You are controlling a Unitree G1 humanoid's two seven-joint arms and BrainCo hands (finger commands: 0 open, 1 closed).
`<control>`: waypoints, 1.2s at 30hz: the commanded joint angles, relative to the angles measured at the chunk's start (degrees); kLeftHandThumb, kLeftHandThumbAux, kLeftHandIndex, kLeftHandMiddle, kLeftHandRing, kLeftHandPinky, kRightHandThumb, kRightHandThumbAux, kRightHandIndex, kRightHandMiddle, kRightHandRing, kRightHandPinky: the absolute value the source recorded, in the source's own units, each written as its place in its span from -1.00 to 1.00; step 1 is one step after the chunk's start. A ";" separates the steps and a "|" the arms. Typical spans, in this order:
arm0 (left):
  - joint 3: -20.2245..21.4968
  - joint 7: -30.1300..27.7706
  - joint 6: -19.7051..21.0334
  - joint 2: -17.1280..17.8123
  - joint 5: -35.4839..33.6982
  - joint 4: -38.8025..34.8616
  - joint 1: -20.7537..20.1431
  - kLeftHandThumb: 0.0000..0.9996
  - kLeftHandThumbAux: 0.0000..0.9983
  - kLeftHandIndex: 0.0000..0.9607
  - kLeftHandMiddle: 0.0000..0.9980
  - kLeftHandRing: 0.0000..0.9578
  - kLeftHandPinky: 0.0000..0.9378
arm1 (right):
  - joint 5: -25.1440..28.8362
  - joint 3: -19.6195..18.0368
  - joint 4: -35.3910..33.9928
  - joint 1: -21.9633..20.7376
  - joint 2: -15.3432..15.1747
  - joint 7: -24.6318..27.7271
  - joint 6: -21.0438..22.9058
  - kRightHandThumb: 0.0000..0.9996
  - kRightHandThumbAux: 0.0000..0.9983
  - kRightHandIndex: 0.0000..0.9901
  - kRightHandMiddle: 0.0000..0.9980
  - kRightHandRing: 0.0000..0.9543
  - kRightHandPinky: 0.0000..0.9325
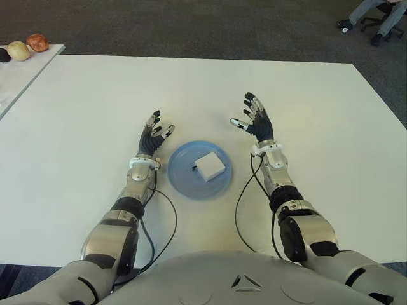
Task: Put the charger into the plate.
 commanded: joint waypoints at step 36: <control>0.73 -2.68 3.33 -1.09 -0.68 1.42 6.00 -1.00 0.26 -1.00 -0.99 -1.00 -0.98 | 2.50 -3.18 17.61 -0.64 0.93 8.37 8.96 -1.00 0.57 -0.82 -0.79 -0.89 -0.89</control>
